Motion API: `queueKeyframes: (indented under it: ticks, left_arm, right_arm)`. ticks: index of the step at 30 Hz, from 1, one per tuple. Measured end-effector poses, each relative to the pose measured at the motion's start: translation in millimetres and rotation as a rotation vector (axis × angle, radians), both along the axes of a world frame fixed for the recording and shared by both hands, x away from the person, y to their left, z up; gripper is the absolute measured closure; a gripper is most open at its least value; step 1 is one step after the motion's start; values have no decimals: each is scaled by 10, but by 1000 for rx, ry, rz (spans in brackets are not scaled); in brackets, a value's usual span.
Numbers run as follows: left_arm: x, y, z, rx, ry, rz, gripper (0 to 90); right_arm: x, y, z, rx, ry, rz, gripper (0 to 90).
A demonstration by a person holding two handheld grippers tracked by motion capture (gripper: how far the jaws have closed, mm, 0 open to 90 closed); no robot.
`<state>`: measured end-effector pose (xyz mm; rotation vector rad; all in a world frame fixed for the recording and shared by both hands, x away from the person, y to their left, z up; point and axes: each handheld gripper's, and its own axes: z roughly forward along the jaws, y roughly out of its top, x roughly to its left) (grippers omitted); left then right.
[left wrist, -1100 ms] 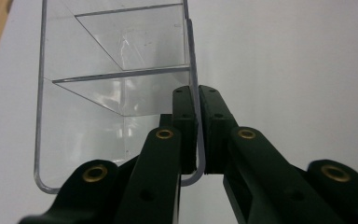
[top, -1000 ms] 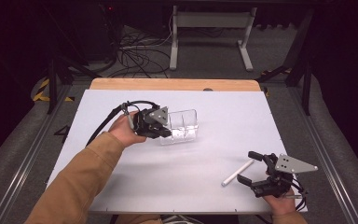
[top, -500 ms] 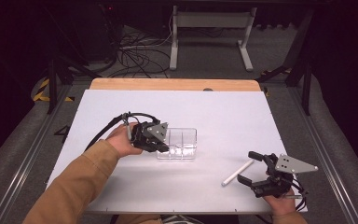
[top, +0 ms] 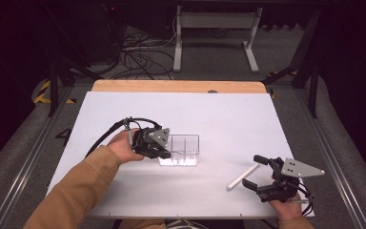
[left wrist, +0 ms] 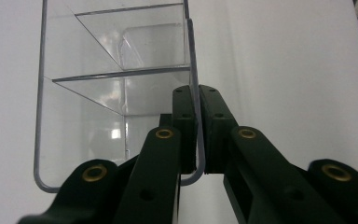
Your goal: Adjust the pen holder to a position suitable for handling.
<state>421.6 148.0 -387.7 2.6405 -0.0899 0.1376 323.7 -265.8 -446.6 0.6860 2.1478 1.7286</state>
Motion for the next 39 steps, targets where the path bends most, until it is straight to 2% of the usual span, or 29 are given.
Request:
queueKeyframes:
  ticks: [3, 14, 16, 17, 18, 20, 21, 24, 27, 31, 34, 35, 37, 39]
  left_arm:
    - [-7, 1, -4, -7, 5, 16, 862]
    - [-1, 5, -1, -5, -15, -10, 849]
    - [-7, 10, 11, -10, -9, 3, 795]
    - [-5, 15, 21, -16, -5, 9, 689]
    - [-11, 24, 30, -26, 2, 27, 689]
    - [-2, 32, 43, -36, 14, 46, 588]
    - [-1, 33, 40, -38, 26, 41, 583]
    - [-26, 26, 30, -37, 27, 46, 551]
    - [-50, 16, 26, -25, 26, 54, 543]
    - [-85, -18, 29, 6, 3, 59, 523]
    - [-120, -36, 32, 20, -20, 93, 492]
    - [-127, -42, 30, 21, -14, 100, 475]
    - [-141, -60, 28, 34, -10, 107, 474]
    - [-158, -76, 25, 42, -27, 107, 467]
  right_arm:
    - [0, 3, -1, 0, 0, 1, 50]
    - [4, 5, -3, 1, 4, 1, 50]
    - [5, 5, -2, 1, 2, 2, 50]
    - [4, 2, -1, 3, 1, 2, 50]
    - [4, 2, -1, 3, 1, 2, 50]
    - [3, -4, 2, 3, -1, 0, 48]
    - [0, -7, 4, 4, -2, -2, 48]
    - [-5, -14, 10, 7, -7, -4, 48]
    - [-12, -18, 9, 7, -4, -5, 48]
    - [-16, -23, 8, 8, -6, -4, 48]
    - [-17, -25, 5, 6, -2, -4, 48]
    - [-16, -24, 5, 8, -4, -4, 48]
    - [-15, -25, 4, 7, -3, -3, 48]
    - [-14, -20, 2, 6, -2, -3, 48]
